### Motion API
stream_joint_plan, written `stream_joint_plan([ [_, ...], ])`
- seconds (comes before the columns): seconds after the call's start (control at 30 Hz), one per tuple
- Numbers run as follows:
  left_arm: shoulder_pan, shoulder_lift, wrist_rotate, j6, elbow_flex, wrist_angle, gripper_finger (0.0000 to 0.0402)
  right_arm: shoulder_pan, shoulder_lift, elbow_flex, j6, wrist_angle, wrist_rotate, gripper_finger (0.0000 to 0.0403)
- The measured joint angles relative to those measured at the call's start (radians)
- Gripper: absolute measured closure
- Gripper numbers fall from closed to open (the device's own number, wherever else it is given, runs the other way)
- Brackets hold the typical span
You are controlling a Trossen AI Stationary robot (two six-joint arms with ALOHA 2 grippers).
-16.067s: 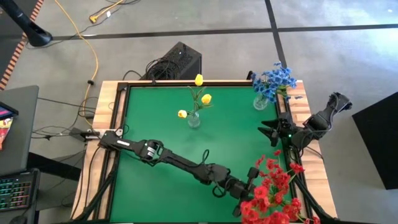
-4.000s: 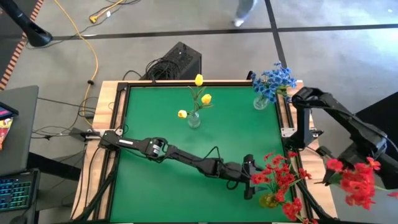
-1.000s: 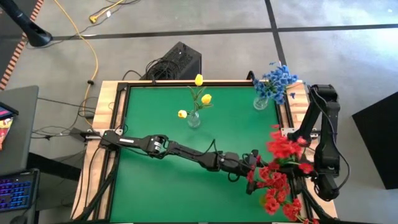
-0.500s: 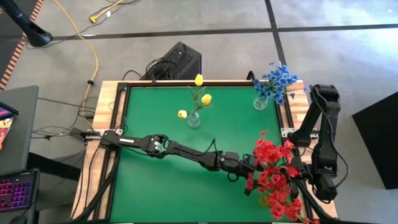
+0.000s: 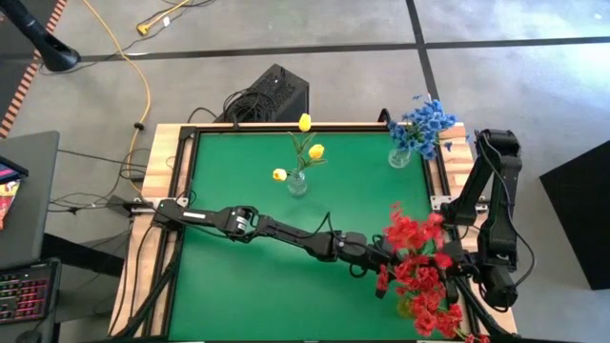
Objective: Sort flowers into vase by color
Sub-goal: Put the red flowers into the yellow vase
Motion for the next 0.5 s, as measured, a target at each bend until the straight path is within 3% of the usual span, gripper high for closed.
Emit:
stream_joint_plan([
  [0.07, 0.002, 0.0, -0.001, -0.003, 0.0, -0.001, 0.039, 0.0, 0.0, 0.0, 0.0, 0.017, -0.005, 0.0332],
  [0.37, 0.003, -0.001, 0.029, -0.014, 0.0, 0.0, 0.0399, -0.001, -0.001, 0.0, 0.007, 0.076, -0.007, 0.0324],
  [0.5, 0.001, -0.001, 0.037, -0.017, 0.0, 0.001, 0.04, -0.001, -0.002, 0.011, 0.007, 0.077, -0.008, 0.0295],
])
